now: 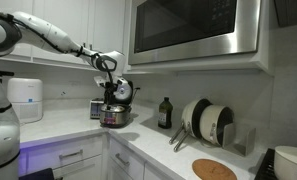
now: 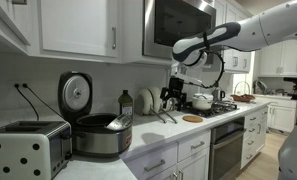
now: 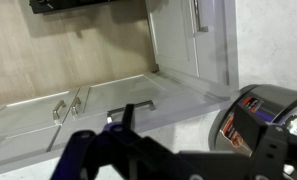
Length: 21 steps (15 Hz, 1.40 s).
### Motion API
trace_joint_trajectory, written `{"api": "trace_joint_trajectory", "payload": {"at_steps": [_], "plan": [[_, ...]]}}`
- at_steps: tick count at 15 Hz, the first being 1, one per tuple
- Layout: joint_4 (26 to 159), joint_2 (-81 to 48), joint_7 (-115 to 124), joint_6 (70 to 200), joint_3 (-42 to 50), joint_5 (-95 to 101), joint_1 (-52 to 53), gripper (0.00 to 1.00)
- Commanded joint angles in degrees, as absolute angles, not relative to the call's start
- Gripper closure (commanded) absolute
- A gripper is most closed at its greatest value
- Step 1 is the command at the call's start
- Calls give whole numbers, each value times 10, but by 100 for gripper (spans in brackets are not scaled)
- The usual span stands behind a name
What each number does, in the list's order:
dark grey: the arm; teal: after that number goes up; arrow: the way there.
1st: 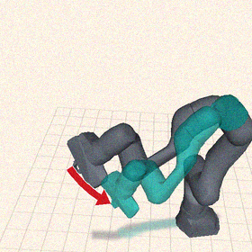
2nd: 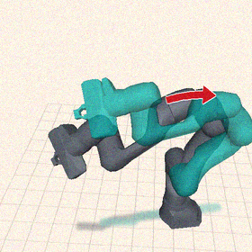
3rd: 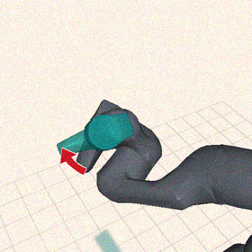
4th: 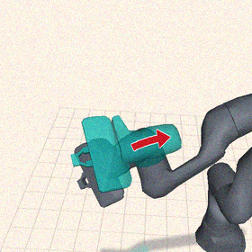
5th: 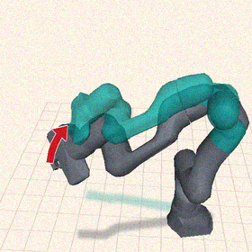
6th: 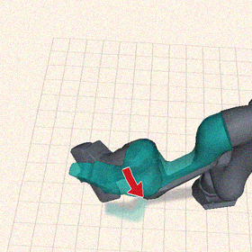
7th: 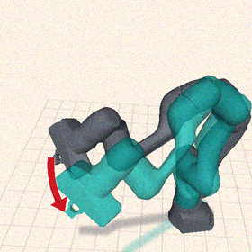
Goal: Close the cooker
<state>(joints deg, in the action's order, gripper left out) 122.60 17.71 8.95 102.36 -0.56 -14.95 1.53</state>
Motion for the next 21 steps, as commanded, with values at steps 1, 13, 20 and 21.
{"api": "trace_joint_trajectory", "payload": {"at_steps": [1, 13, 20, 21], "plan": [[1230, 183, 70, 1021, -30, -151, 34, 0], [1219, 195, -26, 1099, -112, -147, 126, 0], [1209, 178, -60, 1266, -135, -162, 170, 0], [1205, 172, -57, 1298, -140, -156, 174, 0]]}}
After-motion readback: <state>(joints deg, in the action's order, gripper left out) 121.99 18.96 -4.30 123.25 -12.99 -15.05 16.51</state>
